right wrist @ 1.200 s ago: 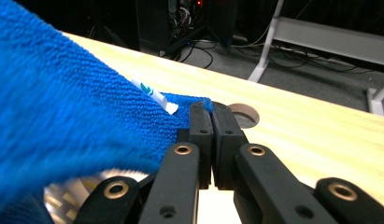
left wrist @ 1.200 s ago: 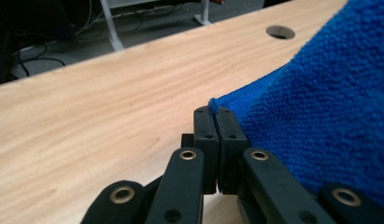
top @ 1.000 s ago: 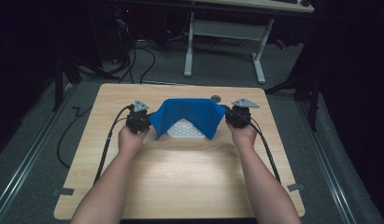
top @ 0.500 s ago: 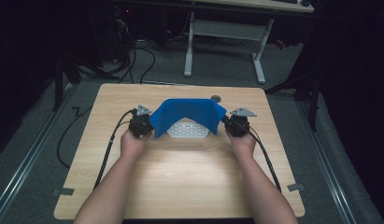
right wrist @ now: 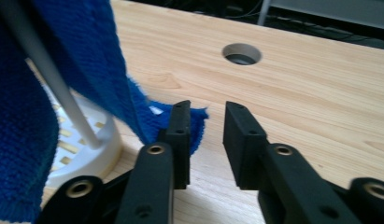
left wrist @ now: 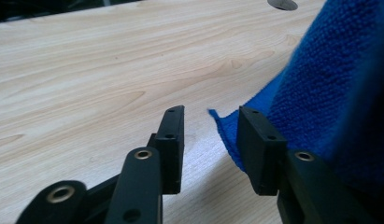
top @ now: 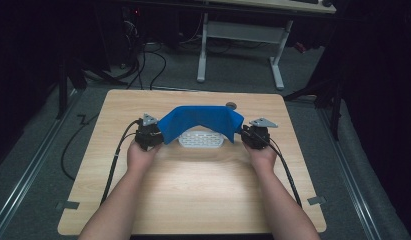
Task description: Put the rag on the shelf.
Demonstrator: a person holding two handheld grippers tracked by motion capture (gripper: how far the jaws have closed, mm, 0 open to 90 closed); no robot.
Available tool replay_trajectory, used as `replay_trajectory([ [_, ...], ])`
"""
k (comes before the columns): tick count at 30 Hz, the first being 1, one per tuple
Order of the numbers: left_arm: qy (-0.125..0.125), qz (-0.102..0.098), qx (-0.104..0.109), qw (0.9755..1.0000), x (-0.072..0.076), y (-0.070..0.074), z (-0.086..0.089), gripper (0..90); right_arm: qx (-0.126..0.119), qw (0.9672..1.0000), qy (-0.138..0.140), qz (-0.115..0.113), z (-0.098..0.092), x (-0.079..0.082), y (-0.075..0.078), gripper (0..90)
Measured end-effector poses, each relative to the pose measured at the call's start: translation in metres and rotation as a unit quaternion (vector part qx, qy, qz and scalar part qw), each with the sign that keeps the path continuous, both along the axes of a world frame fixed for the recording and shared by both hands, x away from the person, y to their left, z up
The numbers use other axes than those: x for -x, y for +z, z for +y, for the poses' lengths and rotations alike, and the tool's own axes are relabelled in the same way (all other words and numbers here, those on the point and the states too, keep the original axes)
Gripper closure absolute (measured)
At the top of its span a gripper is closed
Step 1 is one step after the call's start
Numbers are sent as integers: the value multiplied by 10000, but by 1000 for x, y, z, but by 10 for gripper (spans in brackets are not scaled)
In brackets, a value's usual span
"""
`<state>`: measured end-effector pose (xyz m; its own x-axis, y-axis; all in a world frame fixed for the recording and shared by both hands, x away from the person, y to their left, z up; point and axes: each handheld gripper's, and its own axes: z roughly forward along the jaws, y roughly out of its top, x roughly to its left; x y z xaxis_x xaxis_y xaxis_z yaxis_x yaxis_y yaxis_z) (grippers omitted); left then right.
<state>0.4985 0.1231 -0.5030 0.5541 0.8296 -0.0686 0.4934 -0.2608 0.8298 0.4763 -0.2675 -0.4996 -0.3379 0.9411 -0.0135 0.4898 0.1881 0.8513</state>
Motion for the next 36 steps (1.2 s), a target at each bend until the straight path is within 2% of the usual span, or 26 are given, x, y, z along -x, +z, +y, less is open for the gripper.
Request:
replay_trajectory([
  [3,25,24,40,10000,3,0,2,613,26,9999,-99,53,-4,2,-1,694],
  [6,15,44,-25,10000,6,-1,4,608,75,9998,-182,104,-9,5,-1,682],
  [9,65,-13,-47,10000,10,-1,5,598,45,9998,-218,21,-13,9,-1,683],
  [12,120,-18,-13,9999,13,0,8,590,86,9997,-213,56,-15,12,-1,678],
  [14,178,-66,-20,9998,17,1,11,582,88,9997,-199,57,-16,15,0,675],
  [16,178,-34,-74,9998,20,2,12,573,162,9998,-138,19,-16,19,2,671],
  [21,242,-203,-94,9995,33,3,15,538,276,9995,40,-114,-12,27,8,671],
  [25,353,-178,-85,9992,41,1,21,529,361,9991,132,-195,-8,34,12,664],
  [27,371,-140,-56,9992,44,-1,24,523,329,9990,149,-271,-7,38,12,660],
  [33,353,-178,-54,9992,58,-3,30,511,399,9988,137,-234,-8,49,13,615],
  [35,330,-183,-31,9993,64,-3,32,508,356,9986,144,-365,-9,55,14,605],
  [36,299,-154,-21,9994,66,-4,32,507,336,9987,141,-355,-9,57,14,595],
])
